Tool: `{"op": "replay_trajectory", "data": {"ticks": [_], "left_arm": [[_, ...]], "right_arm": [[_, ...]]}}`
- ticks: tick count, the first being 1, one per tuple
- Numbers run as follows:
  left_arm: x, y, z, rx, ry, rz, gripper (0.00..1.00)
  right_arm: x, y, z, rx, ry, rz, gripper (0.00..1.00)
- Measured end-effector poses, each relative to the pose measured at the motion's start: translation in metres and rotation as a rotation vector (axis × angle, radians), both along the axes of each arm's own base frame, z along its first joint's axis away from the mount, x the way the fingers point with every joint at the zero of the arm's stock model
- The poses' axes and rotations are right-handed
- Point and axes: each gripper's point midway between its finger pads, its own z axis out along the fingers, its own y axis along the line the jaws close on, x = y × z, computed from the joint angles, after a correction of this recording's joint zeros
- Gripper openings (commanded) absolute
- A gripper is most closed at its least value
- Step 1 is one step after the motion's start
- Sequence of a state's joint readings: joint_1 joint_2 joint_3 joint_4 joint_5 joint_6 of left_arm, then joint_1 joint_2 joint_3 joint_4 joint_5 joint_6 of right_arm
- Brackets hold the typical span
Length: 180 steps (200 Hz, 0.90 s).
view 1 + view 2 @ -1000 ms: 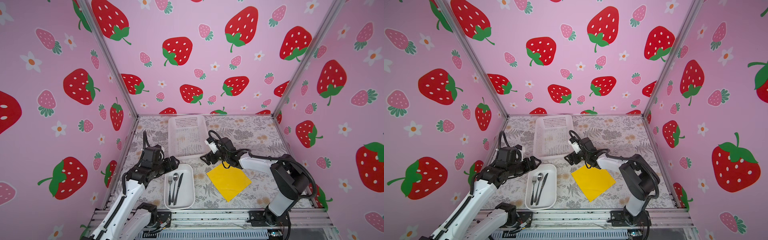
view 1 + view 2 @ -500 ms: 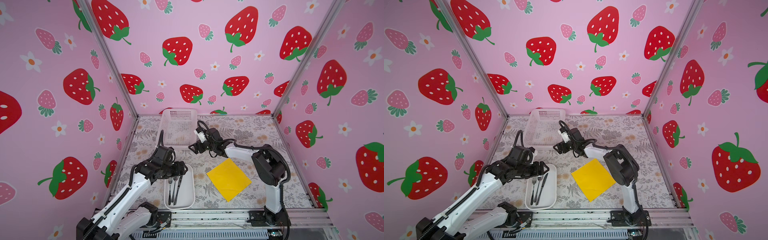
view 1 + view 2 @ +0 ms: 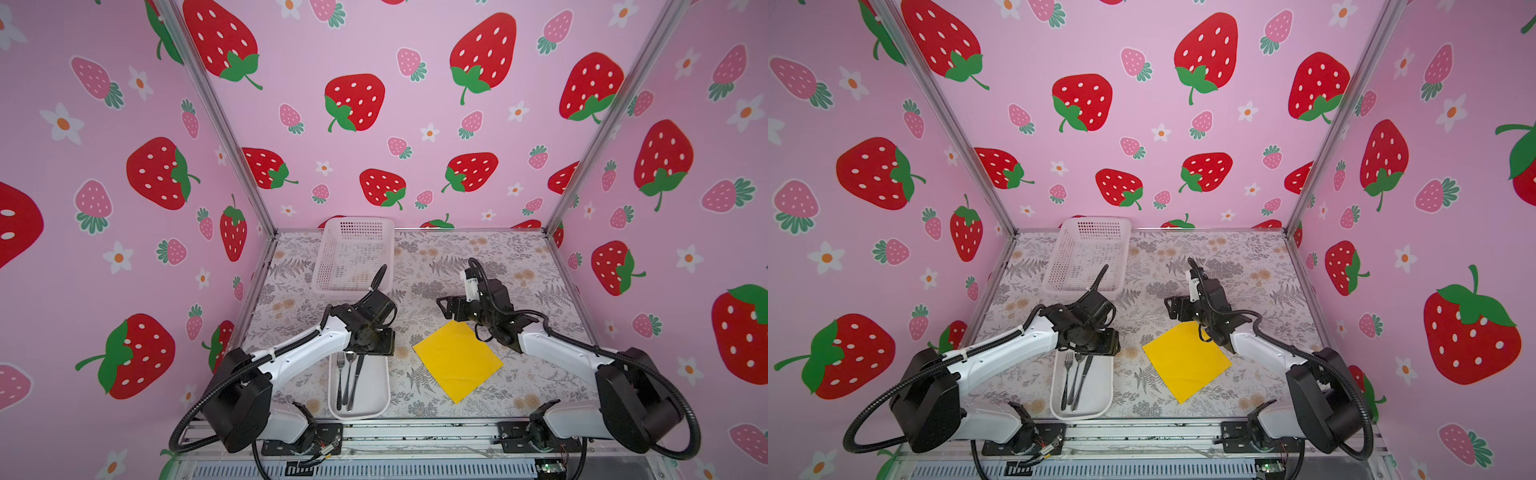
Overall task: Place the utensils on the paper napkin and roll it up
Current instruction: 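Lower the left gripper over the fork while the right gripper moves above the napkin, then close the left gripper on the silver fork and lift it from the tray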
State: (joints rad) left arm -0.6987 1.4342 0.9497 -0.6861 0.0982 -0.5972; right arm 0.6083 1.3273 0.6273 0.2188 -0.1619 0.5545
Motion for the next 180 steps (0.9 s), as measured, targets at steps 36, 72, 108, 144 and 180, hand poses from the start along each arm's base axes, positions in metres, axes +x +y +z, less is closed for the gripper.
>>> {"op": "replay_trajectory", "data": {"ticks": [36, 72, 108, 144, 180], "left_arm": [[0.013, -0.002, -0.008, 0.054, -0.01, -0.02, 0.39], [0.027, -0.007, -0.009, 0.081, -0.041, -0.059, 0.26], [0.041, -0.014, -0.011, 0.115, -0.061, -0.11, 0.2], [0.054, -0.018, -0.011, 0.144, -0.088, -0.149, 0.14], [0.065, -0.014, -0.012, 0.169, -0.1, -0.164, 0.14]], "right_arm": [[-0.025, -0.021, -0.018, 0.008, 0.064, -0.051, 0.86], [-0.039, -0.035, -0.036, 0.02, 0.116, -0.104, 0.86], [-0.05, -0.045, -0.056, 0.01, 0.181, -0.143, 0.86], [-0.052, -0.047, -0.06, 0.015, 0.2, -0.158, 0.87], [-0.054, -0.045, -0.061, 0.022, 0.211, -0.149, 0.88]]}}
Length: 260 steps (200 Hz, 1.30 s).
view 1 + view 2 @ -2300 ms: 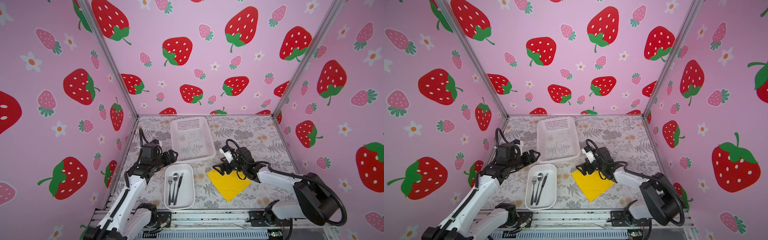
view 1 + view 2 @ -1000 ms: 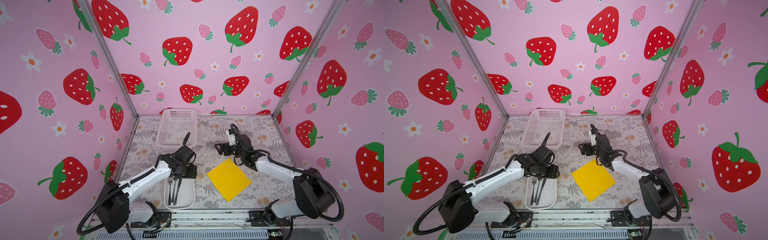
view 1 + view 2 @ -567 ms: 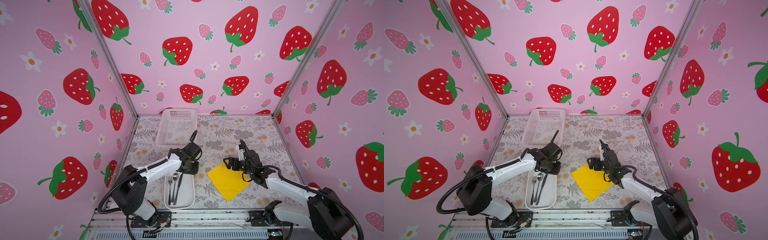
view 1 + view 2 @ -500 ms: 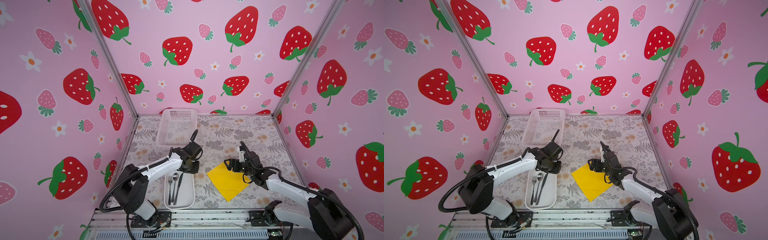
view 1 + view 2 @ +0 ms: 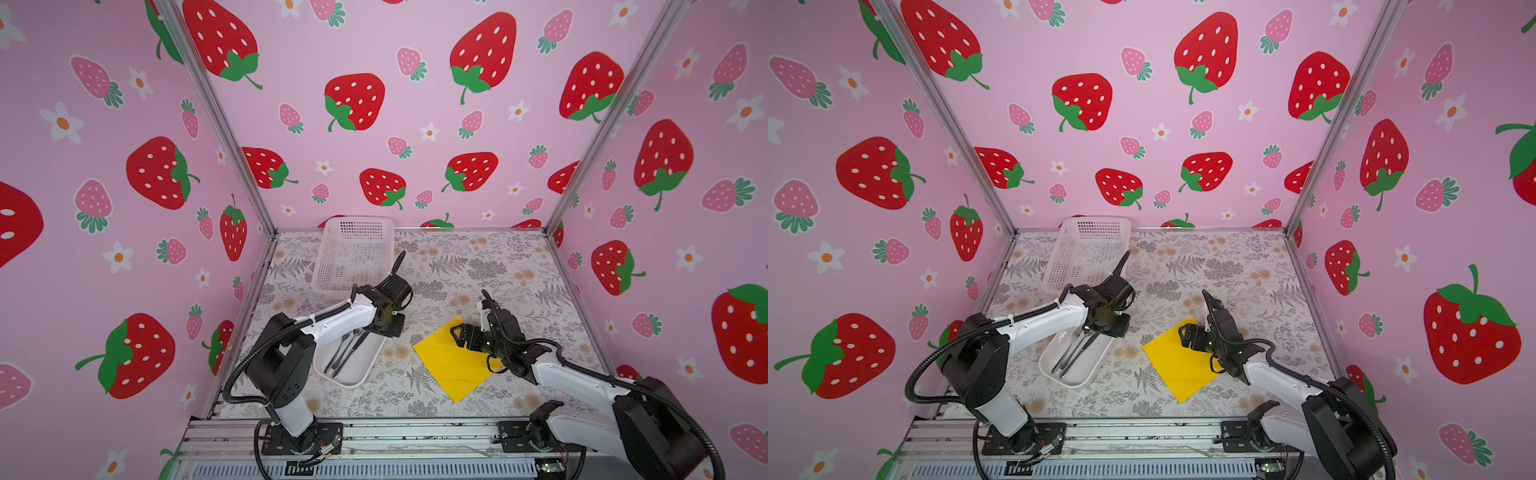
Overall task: Place the utensils on the paper napkin and roll it up
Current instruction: 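Close the left gripper on the silver fork and lift it from the tray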
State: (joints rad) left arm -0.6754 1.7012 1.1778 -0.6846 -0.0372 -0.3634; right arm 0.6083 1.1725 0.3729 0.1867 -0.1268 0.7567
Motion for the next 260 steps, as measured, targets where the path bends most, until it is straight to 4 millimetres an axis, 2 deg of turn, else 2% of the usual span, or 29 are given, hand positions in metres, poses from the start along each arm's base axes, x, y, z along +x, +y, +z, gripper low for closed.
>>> {"op": "replay_trajectory", "data": {"ticks": [32, 47, 64, 88, 112, 132, 167, 192, 224, 260], "left_arm": [[0.012, 0.009, -0.001, -0.004, 0.0, 0.036, 0.14], [0.016, 0.012, -0.001, -0.007, -0.005, 0.051, 0.15], [0.018, 0.012, 0.0, -0.013, -0.005, 0.059, 0.16], [0.022, 0.011, 0.0, -0.027, -0.003, 0.068, 0.22], [0.023, 0.007, 0.003, -0.056, -0.005, 0.072, 0.32], [0.023, 0.003, 0.015, -0.097, -0.024, 0.074, 0.38], [0.019, 0.005, 0.06, -0.187, -0.132, 0.08, 0.39], [0.012, 0.018, 0.076, -0.22, -0.181, 0.102, 0.39], [0.007, 0.051, 0.066, -0.212, -0.169, 0.184, 0.39], [-0.004, 0.081, 0.047, -0.188, -0.116, 0.26, 0.38]], "right_arm": [[-0.008, 0.01, -0.011, 0.008, 0.057, 0.07, 0.8], [-0.012, 0.018, -0.015, 0.017, 0.089, 0.115, 0.72], [-0.015, 0.026, -0.02, 0.02, 0.121, 0.151, 0.7], [-0.015, 0.031, -0.027, 0.009, 0.15, 0.164, 0.65], [-0.01, 0.035, -0.028, 0.003, 0.157, 0.161, 0.64], [0.001, 0.036, -0.03, -0.005, 0.155, 0.12, 0.62], [0.027, 0.045, -0.03, 0.021, 0.141, 0.033, 0.6], [0.048, 0.062, -0.028, 0.042, 0.13, 0.03, 0.61], [0.069, 0.082, -0.026, 0.031, 0.115, 0.081, 0.64], [0.06, 0.089, -0.02, 0.028, 0.132, 0.161, 0.7]]}}
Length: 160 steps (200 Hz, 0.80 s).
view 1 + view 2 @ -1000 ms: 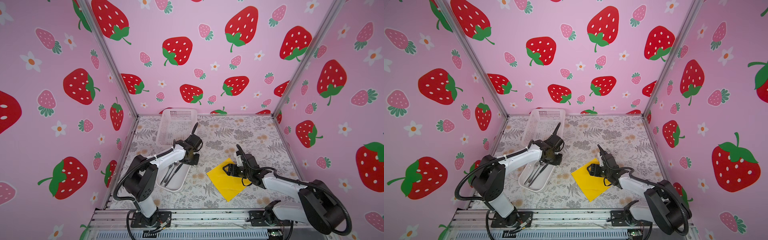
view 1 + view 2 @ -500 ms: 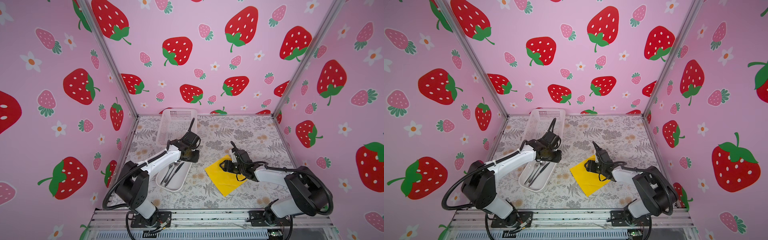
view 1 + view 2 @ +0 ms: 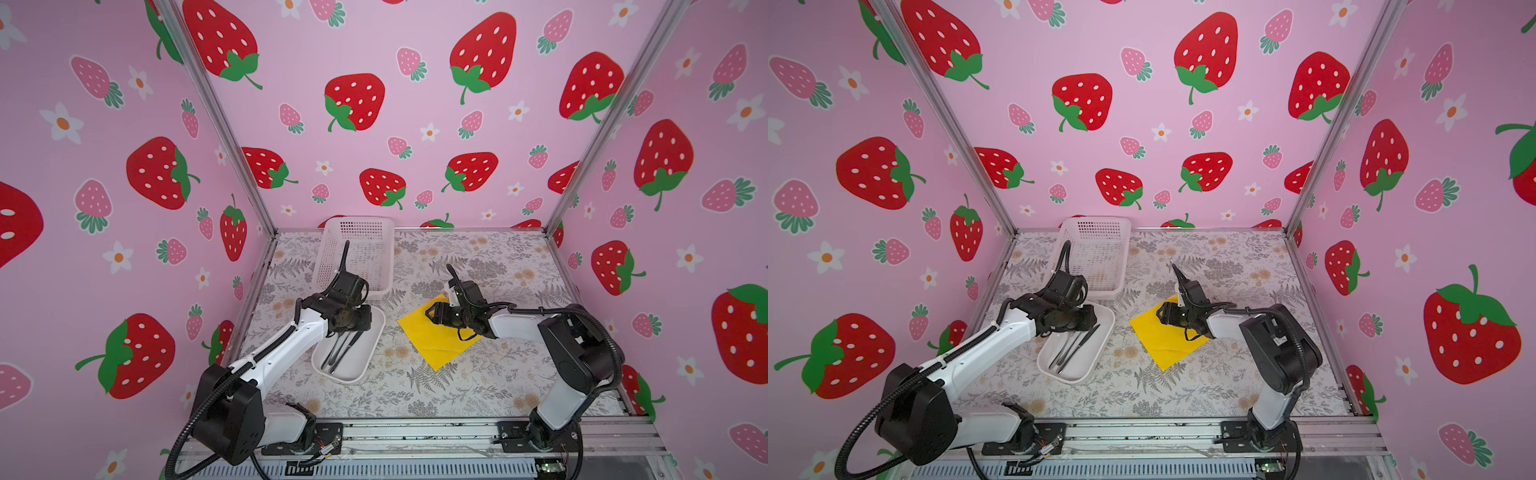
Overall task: Place the utensils on the paper napkin and roll it up
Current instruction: 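Close the left gripper on the silver fork and lift it from the tray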
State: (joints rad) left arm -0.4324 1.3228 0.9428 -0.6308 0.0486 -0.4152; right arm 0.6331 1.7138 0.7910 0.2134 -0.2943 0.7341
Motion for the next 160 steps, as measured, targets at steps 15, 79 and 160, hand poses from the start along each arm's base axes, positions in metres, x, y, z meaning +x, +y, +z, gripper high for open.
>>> {"op": "replay_trajectory", "data": {"ticks": [15, 79, 160], "left_arm": [[-0.005, 0.006, -0.008, 0.01, 0.031, 0.01, 0.37], [-0.023, 0.031, -0.045, 0.102, 0.153, 0.044, 0.37], [-0.022, 0.073, -0.063, 0.222, 0.193, 0.147, 0.33]], "right_arm": [[-0.004, 0.001, 0.017, 0.018, -0.025, 0.025, 0.74], [-0.001, -0.024, 0.149, 0.11, -0.456, 0.008, 1.0], [-0.013, -0.041, 0.151, 0.19, -0.416, 0.025, 0.79]]}}
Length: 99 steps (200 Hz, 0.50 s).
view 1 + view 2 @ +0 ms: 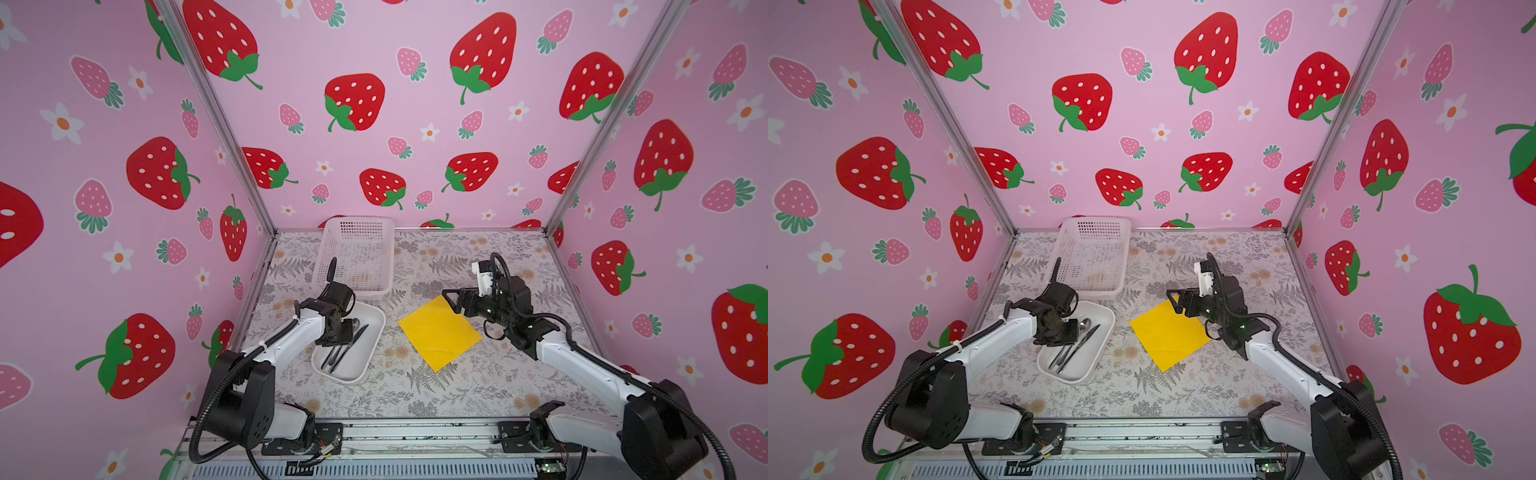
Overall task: Place the utensils on the paper napkin and roll it up
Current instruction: 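Close the left gripper on the silver fork and lift it from the tray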
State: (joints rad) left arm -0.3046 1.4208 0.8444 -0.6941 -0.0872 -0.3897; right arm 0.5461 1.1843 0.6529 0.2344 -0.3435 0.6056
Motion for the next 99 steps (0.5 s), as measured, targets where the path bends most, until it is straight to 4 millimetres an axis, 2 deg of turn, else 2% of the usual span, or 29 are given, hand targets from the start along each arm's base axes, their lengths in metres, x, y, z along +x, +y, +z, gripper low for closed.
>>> {"op": "replay_trajectory", "data": {"ticks": [33, 79, 99], "left_arm": [[0.004, 0.009, -0.015, 0.069, 0.052, -0.012, 0.32], [0.023, 0.007, -0.011, 0.092, 0.033, -0.03, 0.32], [0.026, 0.006, -0.015, 0.095, 0.047, -0.027, 0.32]], "right_arm": [[-0.008, -0.004, -0.008, 0.015, 0.042, -0.012, 0.78], [-0.009, -0.018, -0.01, 0.033, 0.047, -0.097, 0.77], [-0.007, -0.021, -0.01, 0.035, 0.05, -0.12, 0.77]]}}
